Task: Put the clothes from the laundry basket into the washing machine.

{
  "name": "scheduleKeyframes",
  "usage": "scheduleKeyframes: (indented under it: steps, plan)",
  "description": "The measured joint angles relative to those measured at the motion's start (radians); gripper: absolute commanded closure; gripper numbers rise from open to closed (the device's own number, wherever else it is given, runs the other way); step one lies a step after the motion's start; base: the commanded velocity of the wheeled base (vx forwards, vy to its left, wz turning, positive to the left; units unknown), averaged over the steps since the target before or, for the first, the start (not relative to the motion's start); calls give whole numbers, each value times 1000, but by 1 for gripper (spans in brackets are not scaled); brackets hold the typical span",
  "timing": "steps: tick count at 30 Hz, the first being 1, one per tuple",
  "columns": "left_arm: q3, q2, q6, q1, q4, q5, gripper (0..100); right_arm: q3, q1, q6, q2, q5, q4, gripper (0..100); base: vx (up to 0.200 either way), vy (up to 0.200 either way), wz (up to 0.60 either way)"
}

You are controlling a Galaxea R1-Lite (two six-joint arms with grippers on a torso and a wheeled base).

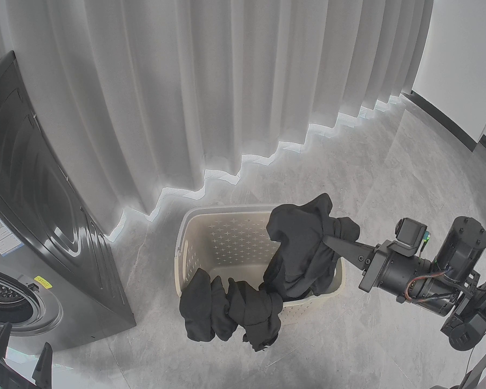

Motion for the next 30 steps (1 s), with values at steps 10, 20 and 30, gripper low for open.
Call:
scheduleKeyframes:
  steps: [10,20,30]
  plan:
    - [0,0,-1,0,0,0,0,-68,7,-47,-25,15,29,100,0,0,0]
    - [0,0,-12,0,0,1,0,-87,30,-54,-26,15,23,100,-140,0,0]
    - [0,0,-8,0,0,0,0,-98,30,-73,-26,21,21,100,-40,0,0]
